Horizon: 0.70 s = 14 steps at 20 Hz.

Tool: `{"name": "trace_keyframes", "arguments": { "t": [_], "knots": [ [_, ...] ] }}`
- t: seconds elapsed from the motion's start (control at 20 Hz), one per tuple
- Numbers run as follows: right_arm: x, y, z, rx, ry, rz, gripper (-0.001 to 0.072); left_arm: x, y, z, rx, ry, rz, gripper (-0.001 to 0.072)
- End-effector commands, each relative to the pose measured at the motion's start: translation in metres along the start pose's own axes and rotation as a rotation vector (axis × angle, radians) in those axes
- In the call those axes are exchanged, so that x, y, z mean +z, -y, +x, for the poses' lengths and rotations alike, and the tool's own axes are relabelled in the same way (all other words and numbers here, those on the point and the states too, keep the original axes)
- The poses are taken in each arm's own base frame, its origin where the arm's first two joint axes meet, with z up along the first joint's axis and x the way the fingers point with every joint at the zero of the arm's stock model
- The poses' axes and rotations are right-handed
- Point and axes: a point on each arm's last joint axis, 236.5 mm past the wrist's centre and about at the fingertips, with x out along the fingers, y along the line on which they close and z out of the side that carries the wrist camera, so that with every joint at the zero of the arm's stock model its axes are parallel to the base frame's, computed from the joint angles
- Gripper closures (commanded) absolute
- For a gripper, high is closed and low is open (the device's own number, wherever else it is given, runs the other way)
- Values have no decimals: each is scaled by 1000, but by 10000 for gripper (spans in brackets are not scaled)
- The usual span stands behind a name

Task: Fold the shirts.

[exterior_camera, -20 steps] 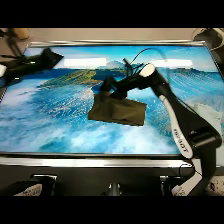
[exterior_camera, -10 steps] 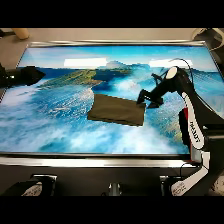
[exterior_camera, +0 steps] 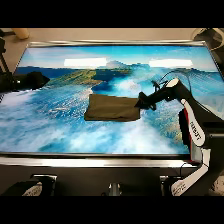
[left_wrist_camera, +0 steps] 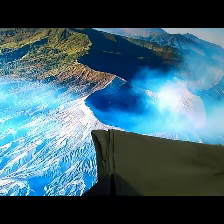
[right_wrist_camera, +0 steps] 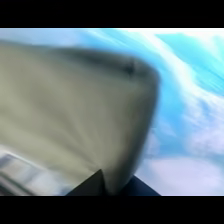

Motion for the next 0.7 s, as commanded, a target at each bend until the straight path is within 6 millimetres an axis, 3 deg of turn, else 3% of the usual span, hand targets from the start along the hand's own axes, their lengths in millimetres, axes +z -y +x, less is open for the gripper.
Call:
{"name": "trace_keyframes", "arguments": {
  "t": [0.0, 0.15, 0.25, 0.4, 0.65],
  "knots": [
    [29, -41, -99, 100, 151, -69, 693, 8, -1, 1, 4, 33, 2, 684],
    [43, 11, -229, -112, 398, 46, 693, 8, -1, 1, 5, 34, 24, 684],
    [29, 44, -290, -164, 495, 131, 693, 8, -1, 1, 4, 34, 24, 684],
    [-5, 79, -344, -173, 542, 250, 693, 8, -1, 1, 4, 34, 48, 684],
    [-37, 100, -415, -163, 744, 420, 692, 8, 0, 1, 4, 34, 68, 683]
  ]
}}
